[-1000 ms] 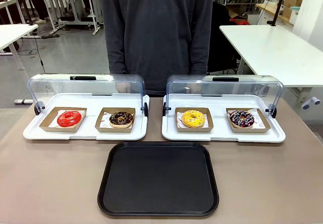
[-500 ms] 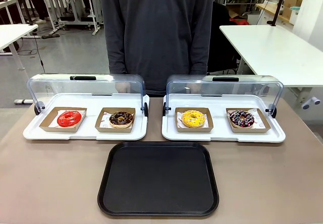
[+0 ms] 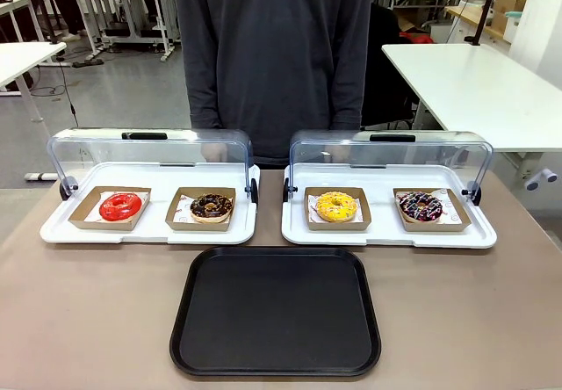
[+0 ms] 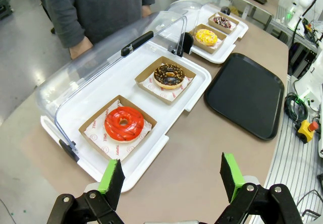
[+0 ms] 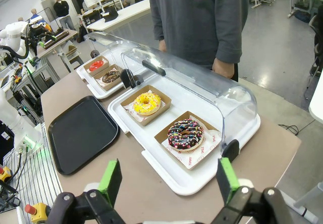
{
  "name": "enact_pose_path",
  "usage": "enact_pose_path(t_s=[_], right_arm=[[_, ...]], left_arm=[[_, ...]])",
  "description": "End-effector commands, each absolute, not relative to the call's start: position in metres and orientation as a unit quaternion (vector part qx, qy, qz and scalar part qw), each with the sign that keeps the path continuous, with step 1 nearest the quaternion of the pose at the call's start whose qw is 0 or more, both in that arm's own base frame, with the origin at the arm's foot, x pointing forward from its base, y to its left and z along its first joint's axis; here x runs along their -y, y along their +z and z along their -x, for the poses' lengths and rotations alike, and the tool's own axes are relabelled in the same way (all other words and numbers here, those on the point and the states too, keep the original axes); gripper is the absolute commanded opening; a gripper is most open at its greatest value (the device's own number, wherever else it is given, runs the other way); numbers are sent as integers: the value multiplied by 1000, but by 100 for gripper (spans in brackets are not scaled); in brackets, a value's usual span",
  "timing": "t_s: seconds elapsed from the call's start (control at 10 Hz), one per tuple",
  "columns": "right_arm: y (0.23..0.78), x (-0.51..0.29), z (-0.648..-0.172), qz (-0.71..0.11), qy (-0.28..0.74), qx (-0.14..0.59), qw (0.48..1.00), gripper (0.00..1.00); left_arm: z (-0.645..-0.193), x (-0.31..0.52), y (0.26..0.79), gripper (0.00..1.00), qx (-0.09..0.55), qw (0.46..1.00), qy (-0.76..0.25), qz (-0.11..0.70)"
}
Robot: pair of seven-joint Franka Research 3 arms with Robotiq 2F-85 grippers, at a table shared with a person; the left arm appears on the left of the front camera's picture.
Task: Move the third donut from the left to the tray.
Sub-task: Pick up the Paper togo box containing the Donut indicated by the person and place it on the Handle tray.
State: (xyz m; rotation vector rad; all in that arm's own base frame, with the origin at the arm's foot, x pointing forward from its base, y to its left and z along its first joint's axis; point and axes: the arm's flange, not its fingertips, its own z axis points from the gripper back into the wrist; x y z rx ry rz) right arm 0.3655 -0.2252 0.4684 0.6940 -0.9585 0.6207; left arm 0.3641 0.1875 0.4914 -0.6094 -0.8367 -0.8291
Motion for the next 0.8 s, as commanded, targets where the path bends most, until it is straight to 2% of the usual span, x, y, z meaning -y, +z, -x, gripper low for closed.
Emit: enact_pose_path(t_s=[0.0,0.7], right_arm=[[469,226,-369,-322,289,457,777,100],[469,226,-369,-322,289,457,777,100]], left_arm=[[-363,-187,493,100,387,788,-384,287],[-363,-187,493,100,387,788,-384,287]])
